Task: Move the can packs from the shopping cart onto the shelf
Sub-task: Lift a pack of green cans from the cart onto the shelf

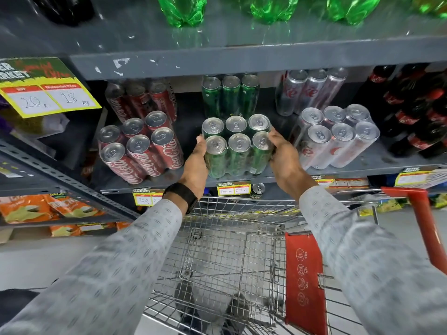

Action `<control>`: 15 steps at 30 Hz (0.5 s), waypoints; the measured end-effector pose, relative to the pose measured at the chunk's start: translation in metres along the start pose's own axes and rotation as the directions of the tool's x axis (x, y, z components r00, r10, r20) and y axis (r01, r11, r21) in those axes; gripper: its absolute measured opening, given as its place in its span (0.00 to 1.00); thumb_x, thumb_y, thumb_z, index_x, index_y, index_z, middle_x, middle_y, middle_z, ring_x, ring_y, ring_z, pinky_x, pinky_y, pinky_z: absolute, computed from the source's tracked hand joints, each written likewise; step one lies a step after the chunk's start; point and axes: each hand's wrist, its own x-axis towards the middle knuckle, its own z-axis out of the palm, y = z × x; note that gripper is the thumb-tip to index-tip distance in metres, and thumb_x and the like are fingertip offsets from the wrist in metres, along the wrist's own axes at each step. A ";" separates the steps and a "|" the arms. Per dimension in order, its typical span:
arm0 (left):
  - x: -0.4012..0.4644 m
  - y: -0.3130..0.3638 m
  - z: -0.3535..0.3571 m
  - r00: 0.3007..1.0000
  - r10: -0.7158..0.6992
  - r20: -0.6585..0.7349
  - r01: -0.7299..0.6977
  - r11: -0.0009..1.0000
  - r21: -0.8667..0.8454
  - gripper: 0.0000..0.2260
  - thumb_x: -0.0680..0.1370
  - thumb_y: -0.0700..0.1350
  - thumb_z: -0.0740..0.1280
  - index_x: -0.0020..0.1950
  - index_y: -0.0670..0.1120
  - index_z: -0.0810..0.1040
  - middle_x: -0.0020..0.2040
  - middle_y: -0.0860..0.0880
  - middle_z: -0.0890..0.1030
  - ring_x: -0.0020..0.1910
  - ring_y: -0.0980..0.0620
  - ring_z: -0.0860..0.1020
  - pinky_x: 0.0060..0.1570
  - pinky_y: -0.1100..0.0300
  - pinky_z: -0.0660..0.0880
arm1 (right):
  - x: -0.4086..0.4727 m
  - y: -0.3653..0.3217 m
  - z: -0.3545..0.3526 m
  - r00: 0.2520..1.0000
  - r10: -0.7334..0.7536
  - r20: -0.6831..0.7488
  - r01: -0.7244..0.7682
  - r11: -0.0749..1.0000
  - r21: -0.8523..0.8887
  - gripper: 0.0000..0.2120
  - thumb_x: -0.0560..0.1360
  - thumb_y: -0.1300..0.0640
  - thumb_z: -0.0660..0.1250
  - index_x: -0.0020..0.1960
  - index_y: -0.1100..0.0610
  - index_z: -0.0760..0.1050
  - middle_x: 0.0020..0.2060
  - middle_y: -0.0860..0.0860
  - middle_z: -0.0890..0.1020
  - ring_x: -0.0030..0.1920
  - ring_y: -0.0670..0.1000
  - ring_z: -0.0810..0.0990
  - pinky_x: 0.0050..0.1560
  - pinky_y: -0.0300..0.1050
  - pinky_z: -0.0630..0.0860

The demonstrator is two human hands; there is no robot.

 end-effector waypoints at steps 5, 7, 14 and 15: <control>0.006 -0.006 -0.003 0.998 0.058 0.023 -0.059 0.998 0.033 0.24 0.87 0.47 0.54 0.84 0.50 0.57 0.82 0.49 0.66 0.81 0.50 0.64 0.82 0.48 0.59 | -0.001 -0.003 0.002 1.000 0.013 -0.011 -0.013 1.000 0.004 0.25 0.83 0.59 0.58 0.81 0.55 0.63 0.78 0.50 0.70 0.78 0.50 0.68 0.81 0.53 0.61; 0.008 -0.007 -0.005 0.998 0.060 0.026 -0.061 0.997 0.037 0.24 0.87 0.46 0.55 0.84 0.49 0.57 0.82 0.49 0.67 0.81 0.50 0.64 0.82 0.48 0.58 | -0.003 -0.002 0.003 1.000 0.015 -0.015 -0.015 1.000 0.010 0.25 0.84 0.60 0.58 0.81 0.55 0.63 0.77 0.51 0.72 0.77 0.51 0.69 0.80 0.53 0.63; 0.019 -0.008 -0.007 0.998 0.053 0.032 -0.054 0.997 0.046 0.24 0.87 0.46 0.55 0.83 0.49 0.59 0.81 0.49 0.67 0.81 0.50 0.65 0.82 0.48 0.59 | -0.002 0.000 0.003 1.000 0.011 -0.027 -0.011 1.000 -0.009 0.26 0.83 0.59 0.58 0.80 0.52 0.64 0.76 0.51 0.74 0.76 0.51 0.71 0.80 0.54 0.62; 0.018 -0.008 -0.007 0.998 0.051 0.036 -0.053 0.997 0.047 0.24 0.87 0.46 0.55 0.84 0.49 0.59 0.81 0.49 0.68 0.80 0.50 0.66 0.82 0.48 0.59 | -0.002 0.000 0.003 0.999 0.013 -0.030 -0.013 1.000 -0.014 0.25 0.83 0.59 0.58 0.80 0.52 0.64 0.75 0.51 0.75 0.75 0.51 0.71 0.80 0.54 0.63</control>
